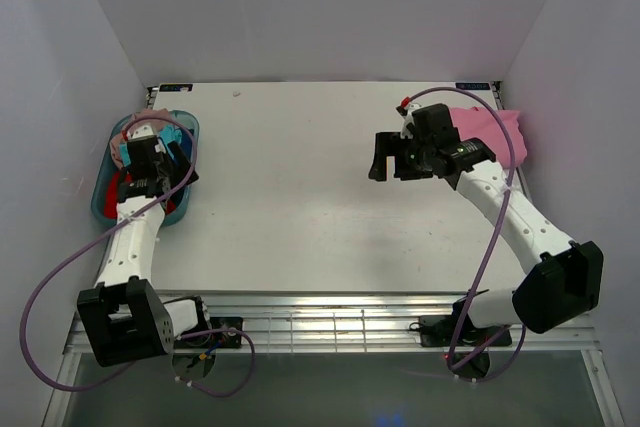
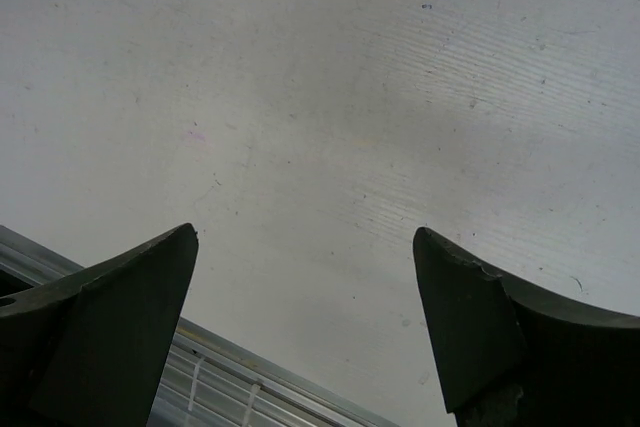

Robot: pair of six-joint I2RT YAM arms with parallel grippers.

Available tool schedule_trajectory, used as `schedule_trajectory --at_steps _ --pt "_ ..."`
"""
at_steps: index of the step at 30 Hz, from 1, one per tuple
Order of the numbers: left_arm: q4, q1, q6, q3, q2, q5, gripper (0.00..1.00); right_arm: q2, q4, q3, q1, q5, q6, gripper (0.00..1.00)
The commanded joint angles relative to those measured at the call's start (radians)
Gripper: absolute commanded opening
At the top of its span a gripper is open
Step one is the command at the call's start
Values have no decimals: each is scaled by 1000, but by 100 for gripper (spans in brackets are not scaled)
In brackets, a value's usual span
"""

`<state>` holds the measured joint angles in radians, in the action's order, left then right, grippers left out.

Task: Fold and stack the t-shirts
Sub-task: Grab the tshirt from the pile

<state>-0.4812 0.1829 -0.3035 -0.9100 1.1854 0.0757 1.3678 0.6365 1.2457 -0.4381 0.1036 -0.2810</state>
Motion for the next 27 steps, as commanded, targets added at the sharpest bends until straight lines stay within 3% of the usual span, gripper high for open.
schedule_trajectory --at_steps 1,6,13,16,17,20,24,27 --pt "70 -2 6 8 14 67 84 -53 -35 -23 -2 8 -7 94" --pt "128 -2 10 0 63 102 82 -69 -54 -72 -2 16 -14 93" --pt "176 0 20 -41 155 133 70 -75 -66 -92 -2 19 -17 93" --pt "173 0 17 -53 183 122 61 -65 -61 -88 -2 13 -17 93" --pt "173 -2 12 -55 184 124 50 -62 -61 -89 -4 13 -15 93" --pt "171 0 9 -61 175 125 30 -58 -61 -86 -2 16 -15 94" --pt "153 -2 15 -86 155 111 27 -35 -64 -80 -2 27 -15 93" --pt "145 -3 17 -99 134 116 9 -19 -67 -71 -2 36 -17 93"
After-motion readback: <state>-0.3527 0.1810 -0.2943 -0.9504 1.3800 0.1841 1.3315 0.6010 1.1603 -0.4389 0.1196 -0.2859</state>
